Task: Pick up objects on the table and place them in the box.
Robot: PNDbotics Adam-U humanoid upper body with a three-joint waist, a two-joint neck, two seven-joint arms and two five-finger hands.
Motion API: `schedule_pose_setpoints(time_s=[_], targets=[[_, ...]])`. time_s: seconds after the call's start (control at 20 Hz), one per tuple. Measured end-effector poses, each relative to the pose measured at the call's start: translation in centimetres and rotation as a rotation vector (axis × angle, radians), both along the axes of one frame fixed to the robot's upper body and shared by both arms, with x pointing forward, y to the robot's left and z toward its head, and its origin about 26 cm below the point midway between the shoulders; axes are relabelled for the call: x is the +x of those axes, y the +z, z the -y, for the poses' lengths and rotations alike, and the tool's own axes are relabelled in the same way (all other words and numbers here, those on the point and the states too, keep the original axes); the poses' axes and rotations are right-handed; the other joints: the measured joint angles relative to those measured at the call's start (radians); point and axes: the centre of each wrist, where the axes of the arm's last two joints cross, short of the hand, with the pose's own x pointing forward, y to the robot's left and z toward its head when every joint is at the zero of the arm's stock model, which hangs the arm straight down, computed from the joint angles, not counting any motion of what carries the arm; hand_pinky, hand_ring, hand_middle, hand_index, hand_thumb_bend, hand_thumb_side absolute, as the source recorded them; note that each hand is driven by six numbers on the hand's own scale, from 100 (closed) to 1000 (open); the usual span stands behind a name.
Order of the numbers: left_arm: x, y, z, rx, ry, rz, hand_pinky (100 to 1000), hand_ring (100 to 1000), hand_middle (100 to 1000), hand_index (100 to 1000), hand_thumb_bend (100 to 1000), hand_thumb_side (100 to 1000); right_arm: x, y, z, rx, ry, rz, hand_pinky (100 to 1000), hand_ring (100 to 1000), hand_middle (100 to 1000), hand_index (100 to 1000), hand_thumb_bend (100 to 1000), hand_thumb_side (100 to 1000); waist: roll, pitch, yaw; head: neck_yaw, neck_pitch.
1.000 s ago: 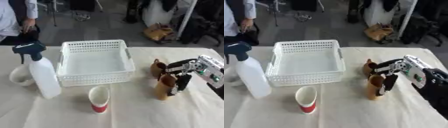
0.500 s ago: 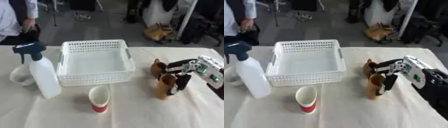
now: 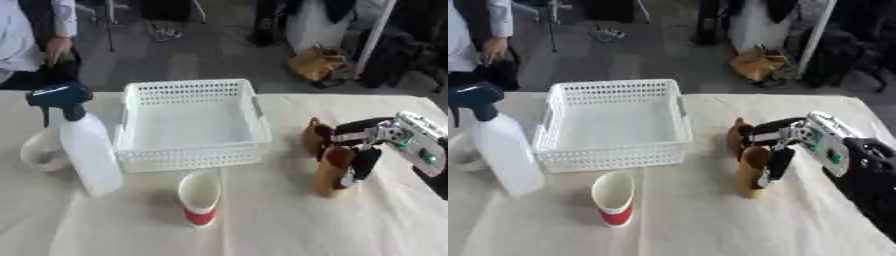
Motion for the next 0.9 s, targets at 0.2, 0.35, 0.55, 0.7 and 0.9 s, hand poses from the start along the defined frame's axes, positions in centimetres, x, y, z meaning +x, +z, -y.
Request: schedule_pose_setpoints(time_s=[0.2,0.35,0.55,0.7,0.9], targets=[[0.0,-0.01,0.02,-0.001,0.0,0.0,1000,922,801,805,100,1000,0.0,0.0,-0.01,0.002,0.002,0.004,227,583,622,692,398,282,-0.001,0.0,-0.001,0.0,0.0],[0.0,-0.01,0.02,-0.001,0.0,0.0,1000,922,801,804,100,1000,0.0,0.02,-0.02,0.002,0.002,0.006,220,573,601,677,373,291,-0.001,0.0,-0.002,0.0,0.0],[0.0,-0.01,0.02,-0.001,0.0,0.0,1000,921,800,789,100,1000,-0.02,0.12,-0.13,0.006,0.004,0.01,209,566,591,665,353,296,-0.005,0.0,-0.002,0.0,0.0],[0.0,-0.01,0.01,-0.001,0.0,0.0,1000,921,800,789,100,1000,-0.04,0.2,-0.22,0.011,0.006,0.012,205,564,587,661,346,300,-0.006,0.0,-0.002,0.0,0.0],[0.0,-0.01,0.0,-0.001,0.0,0.0,1000,921,800,789,100,1000,-0.01,0.81,-0.64,0.014,0.016,0.031,201,562,584,657,336,305,-0.006,0.0,-0.005,0.0,0.0]])
